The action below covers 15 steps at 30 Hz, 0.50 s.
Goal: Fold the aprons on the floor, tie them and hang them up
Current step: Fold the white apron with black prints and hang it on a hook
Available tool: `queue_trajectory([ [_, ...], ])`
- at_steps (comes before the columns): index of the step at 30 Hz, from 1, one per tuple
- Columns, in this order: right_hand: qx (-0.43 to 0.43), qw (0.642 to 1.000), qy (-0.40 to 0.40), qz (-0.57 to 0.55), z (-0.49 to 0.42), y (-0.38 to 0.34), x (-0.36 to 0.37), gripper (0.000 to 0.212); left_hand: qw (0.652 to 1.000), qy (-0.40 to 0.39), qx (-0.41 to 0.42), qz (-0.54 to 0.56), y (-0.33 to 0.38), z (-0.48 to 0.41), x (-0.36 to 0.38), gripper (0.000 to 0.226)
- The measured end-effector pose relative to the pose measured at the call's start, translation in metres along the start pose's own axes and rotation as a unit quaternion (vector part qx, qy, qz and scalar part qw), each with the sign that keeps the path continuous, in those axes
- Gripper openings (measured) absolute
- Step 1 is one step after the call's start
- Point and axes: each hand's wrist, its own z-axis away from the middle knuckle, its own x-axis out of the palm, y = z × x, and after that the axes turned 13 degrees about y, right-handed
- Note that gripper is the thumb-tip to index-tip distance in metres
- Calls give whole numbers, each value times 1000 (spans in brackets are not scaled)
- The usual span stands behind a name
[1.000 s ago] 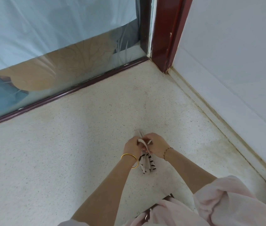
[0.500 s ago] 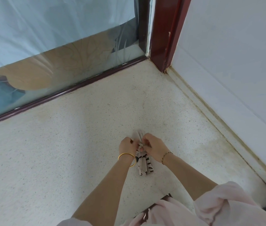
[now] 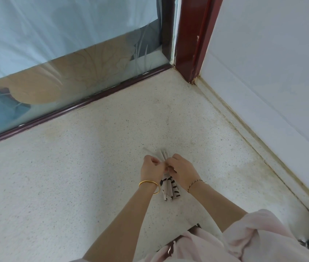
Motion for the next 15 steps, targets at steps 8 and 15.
queue_trajectory([
  [8, 90, 995, 15, -30, -1, -7, 2, 16, 989, -5, 130, -66, 1, 7, 1, 18],
  [15, 90, 995, 22, -43, -5, -5, -4, 10, 983, 1, 162, -87, -2, 2, 6, 12],
])
